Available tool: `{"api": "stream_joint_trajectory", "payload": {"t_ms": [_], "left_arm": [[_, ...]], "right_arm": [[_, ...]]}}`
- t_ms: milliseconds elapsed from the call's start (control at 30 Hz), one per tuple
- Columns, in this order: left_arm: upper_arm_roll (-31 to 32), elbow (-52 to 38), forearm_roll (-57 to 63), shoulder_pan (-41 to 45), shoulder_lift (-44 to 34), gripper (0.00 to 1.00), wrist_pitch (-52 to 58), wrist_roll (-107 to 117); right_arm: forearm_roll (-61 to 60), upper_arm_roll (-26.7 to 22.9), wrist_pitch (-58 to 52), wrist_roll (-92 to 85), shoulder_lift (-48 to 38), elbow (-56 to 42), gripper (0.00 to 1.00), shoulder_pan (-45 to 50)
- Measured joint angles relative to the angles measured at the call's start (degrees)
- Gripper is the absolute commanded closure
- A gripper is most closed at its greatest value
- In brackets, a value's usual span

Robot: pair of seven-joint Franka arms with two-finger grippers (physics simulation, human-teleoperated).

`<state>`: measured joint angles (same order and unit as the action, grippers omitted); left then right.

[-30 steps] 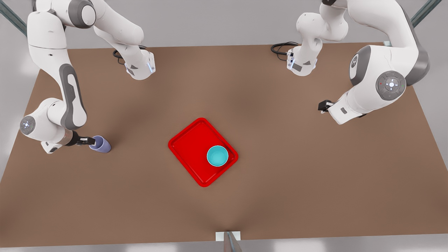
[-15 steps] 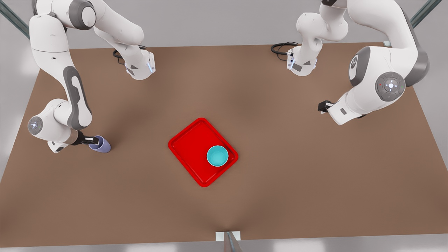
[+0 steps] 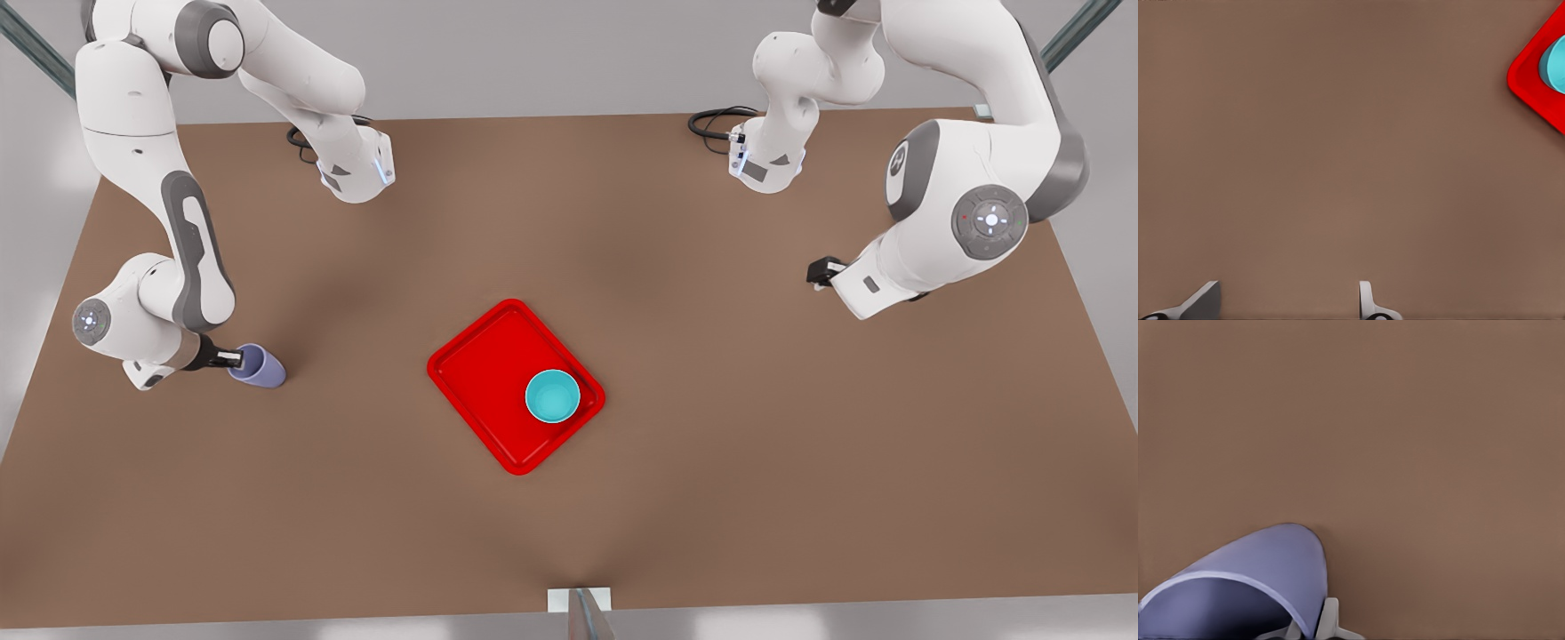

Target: Place the bowl on the tray with the left arm and the cup on the tray with the right arm

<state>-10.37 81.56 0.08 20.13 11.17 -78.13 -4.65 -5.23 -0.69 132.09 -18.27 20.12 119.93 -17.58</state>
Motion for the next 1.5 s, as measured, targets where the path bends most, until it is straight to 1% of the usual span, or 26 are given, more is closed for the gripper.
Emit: {"api": "stream_joint_trajectory", "payload": {"t_ms": [133,200,267,333,367,467,533,633,667,700,733,767,800,833,867,900,1000,1067,1167,1267,1367,1500], "left_arm": [[0.0,-0.1,0.0,0.0,0.0,0.0,0.0,0.0],[0.0,0.0,0.0,0.0,0.0,0.0,0.1,-0.1],[-0.1,0.0,0.0,0.0,-0.1,0.0,0.2,-0.1],[-0.2,0.0,0.0,0.0,-0.1,0.0,0.3,-0.1],[-0.2,0.0,0.0,0.0,-0.1,0.0,0.3,-0.1],[-0.1,0.0,0.1,0.0,0.0,0.0,0.3,-0.1],[-0.1,0.0,0.1,0.0,0.2,0.0,0.0,0.0],[-0.1,-0.1,0.0,0.0,0.4,0.0,-0.1,0.0],[-0.1,-0.1,0.0,0.0,0.4,0.0,0.0,0.0],[-0.1,-0.1,0.0,0.0,0.5,0.0,-0.1,-0.1],[-0.1,-0.1,0.0,0.0,0.5,0.0,0.0,0.0],[-0.1,-0.1,0.0,0.0,0.4,0.0,0.0,0.0],[-0.1,-0.1,0.0,0.0,0.4,0.0,0.1,0.1],[-0.1,-0.1,0.0,0.0,0.4,0.0,0.0,0.2],[-0.1,-0.1,0.1,0.0,0.4,0.0,0.0,0.2],[-0.2,-0.1,0.1,0.0,0.5,0.0,0.0,0.2],[-0.2,-0.1,0.1,0.0,0.5,0.0,0.1,0.2],[-0.3,0.0,0.1,0.0,0.6,0.0,0.1,0.2],[-0.4,-0.1,0.1,-0.1,0.6,0.0,0.1,0.2],[-0.4,0.0,0.1,-0.1,0.6,0.0,0.1,0.2],[-0.4,-0.1,0.1,-0.1,0.8,0.0,0.1,0.2],[-0.4,0.0,0.1,-0.1,0.8,0.0,0.1,0.2]], "right_arm": [[-0.2,0.3,-1.1,0.3,-0.7,-1.2,0.79,0.4],[-0.1,0.9,-1.6,3.7,-2.3,-1.4,0.79,2.0],[-0.1,4.4,-3.4,8.7,-4.4,-1.7,0.79,2.1],[0.0,9.7,-7.0,17.9,-6.7,-3.4,0.79,2.3],[-0.1,11.5,-7.1,18.8,-6.9,-3.8,0.79,2.1],[-0.1,17.8,-8.1,30.4,-7.0,-5.7,0.79,2.5],[-0.1,23.6,-8.1,37.4,-7.5,-5.8,0.79,2.2],[0.1,28.2,-8.1,38.9,-7.4,-6.4,0.79,1.8],[0.1,29.1,-8.1,39.0,-6.9,-7.2,0.79,2.7],[0.2,29.0,-8.1,38.9,-6.5,-8.0,0.79,5.2],[0.3,28.9,-8.1,38.7,-5.5,-8.9,0.79,5.8],[0.0,27.2,-8.1,38.7,-5.6,-9.2,0.79,9.9],[-0.2,25.8,-9.3,38.7,-5.1,-9.3,0.79,12.3],[-0.1,25.5,-11.5,38.7,-3.8,-11.0,0.79,13.1],[-0.2,20.1,-12.4,38.8,-3.7,-11.3,0.79,18.8],[0.0,16.0,-15.2,41.5,-2.7,-13.0,0.79,24.1],[0.7,9.5,-16.4,46.7,-2.4,-13.4,0.79,33.8],[1.1,9.2,-16.4,46.9,-0.7,-14.6,0.79,35.4],[2.7,9.3,-17.0,49.5,3.3,-19.1,0.79,36.3],[3.4,9.8,-17.2,49.2,5.4,-20.1,0.79,36.6],[3.4,10.1,-16.5,49.3,5.7,-19.6,0.79,36.7],[3.4,11.4,-12.1,49.5,5.7,-17.5,0.79,36.6]]}}
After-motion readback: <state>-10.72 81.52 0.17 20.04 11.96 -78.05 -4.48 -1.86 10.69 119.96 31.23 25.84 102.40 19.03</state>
